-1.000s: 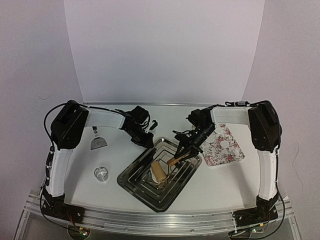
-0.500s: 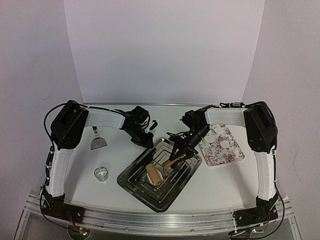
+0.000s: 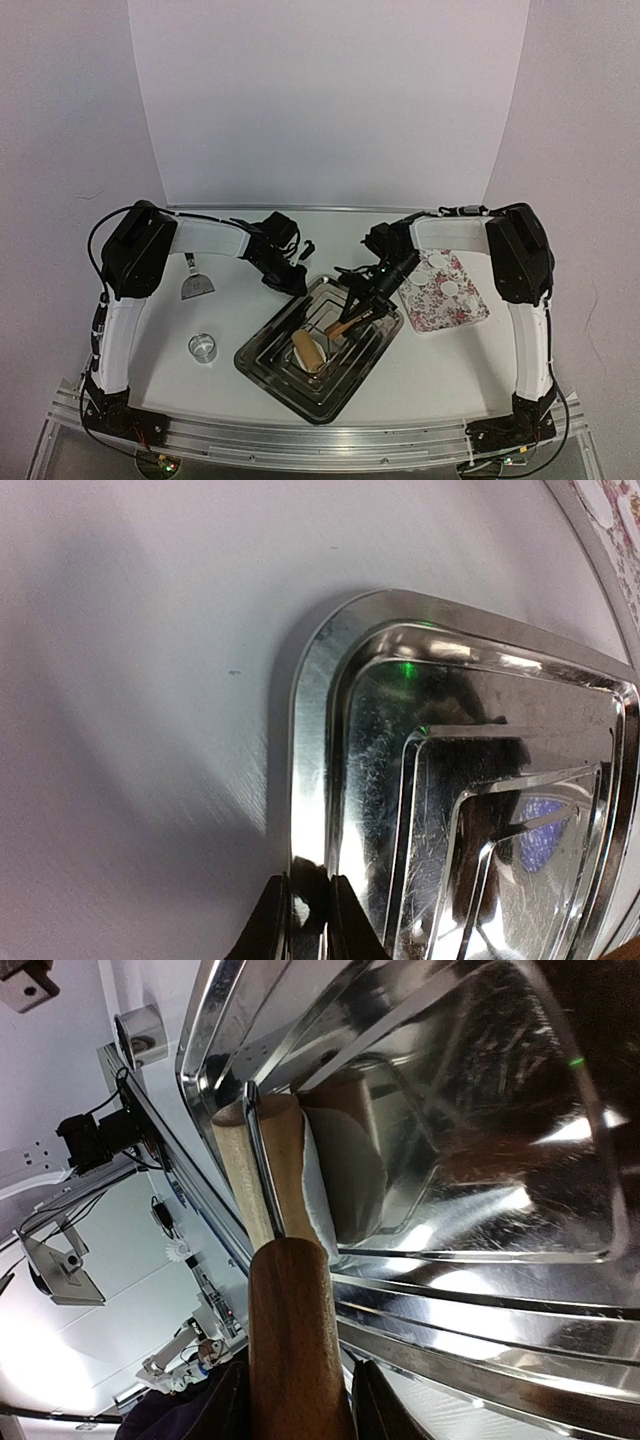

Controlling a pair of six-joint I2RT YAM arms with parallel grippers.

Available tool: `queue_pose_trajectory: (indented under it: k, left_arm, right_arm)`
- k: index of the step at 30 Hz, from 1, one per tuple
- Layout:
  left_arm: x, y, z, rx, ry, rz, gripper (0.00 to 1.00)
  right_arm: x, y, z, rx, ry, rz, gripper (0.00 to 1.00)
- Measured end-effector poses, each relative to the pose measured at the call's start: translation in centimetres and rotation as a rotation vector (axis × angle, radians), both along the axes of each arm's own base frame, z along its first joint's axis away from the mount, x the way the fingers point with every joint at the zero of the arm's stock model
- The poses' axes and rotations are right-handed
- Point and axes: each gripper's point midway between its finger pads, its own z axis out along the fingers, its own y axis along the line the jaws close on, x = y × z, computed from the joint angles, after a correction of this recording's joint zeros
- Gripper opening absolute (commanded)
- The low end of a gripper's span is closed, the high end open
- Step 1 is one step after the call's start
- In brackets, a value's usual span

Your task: Roll out the dumpling wrappers from the dough

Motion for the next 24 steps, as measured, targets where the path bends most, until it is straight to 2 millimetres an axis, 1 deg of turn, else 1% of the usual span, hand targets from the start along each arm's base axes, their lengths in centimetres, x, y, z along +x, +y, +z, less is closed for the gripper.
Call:
queue_pose_trajectory:
  k: [1,4,7,11,14,21,24]
  left_arm:
    - [0.0,0.0,0.0,0.0,0.0,0.0,0.0]
    - [0.0,0.0,0.0,0.0,0.0,0.001,0.0]
    - [0.0,0.0,0.0,0.001,0.0,0.001,0.0]
    - [0.0,0.1,0.0,0.0,-0.001,0.002,0.0]
    - [0.0,0.1,0.0,0.001,-0.002,0.003,0.0]
    - [0.0,0.2,0.0,0.0,0.0,0.007,0.0]
    - [-0.1,0.2,0.0,0.0,0.002,0.009,0.0]
  right_arm:
    - [-0.2,0.3,0.0,0.004,-0.004,0.01,0.0]
    - [-0.4,0.5,0.0,0.005,-0.007,0.016,0.0]
    - [-0.3,0.2,0.0,0.004,-0.006,0.009,0.0]
    - [-0.1,-0.8,0.0,0.003,-0.004,-0.014,0.0]
    - [-0.2,-1.0,-0.1,0.001,0.003,-0.016,0.0]
    - [-0.9,0.4,-0.1,0.009,0.014,0.017,0.0]
    - [-1.1,0.6,-0.1,0.006,0.013,0.024,0.0]
